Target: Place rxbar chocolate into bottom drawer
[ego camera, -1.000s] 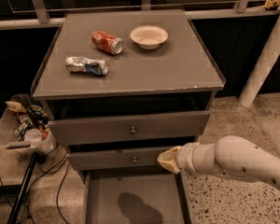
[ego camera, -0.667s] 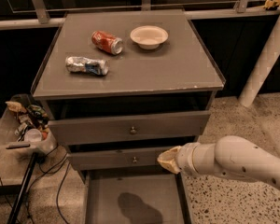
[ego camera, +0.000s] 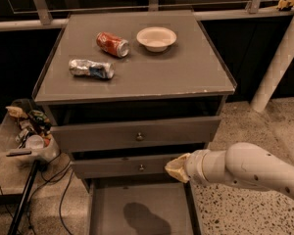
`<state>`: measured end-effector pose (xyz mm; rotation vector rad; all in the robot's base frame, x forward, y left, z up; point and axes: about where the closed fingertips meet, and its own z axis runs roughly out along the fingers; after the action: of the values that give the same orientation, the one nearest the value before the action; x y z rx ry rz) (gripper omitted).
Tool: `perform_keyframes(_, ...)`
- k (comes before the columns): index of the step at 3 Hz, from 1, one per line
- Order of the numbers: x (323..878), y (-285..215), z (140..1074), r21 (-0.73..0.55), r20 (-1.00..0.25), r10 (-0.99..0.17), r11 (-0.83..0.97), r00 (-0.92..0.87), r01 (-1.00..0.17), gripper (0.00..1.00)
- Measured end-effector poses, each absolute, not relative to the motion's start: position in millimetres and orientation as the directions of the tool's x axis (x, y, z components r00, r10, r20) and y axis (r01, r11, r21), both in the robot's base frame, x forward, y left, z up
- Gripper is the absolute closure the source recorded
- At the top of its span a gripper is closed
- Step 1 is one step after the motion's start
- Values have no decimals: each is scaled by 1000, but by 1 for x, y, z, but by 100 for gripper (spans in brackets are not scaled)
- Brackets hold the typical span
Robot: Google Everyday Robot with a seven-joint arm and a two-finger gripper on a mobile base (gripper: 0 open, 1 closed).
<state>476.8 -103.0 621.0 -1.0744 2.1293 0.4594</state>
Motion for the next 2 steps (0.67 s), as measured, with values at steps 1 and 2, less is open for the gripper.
perform_keyframes(1, 477, -103, 621, 2, -720, -558, 593, -413, -805, 11)
perform_keyframes(2, 477, -103, 621, 2, -720, -558, 593, -413, -805, 0)
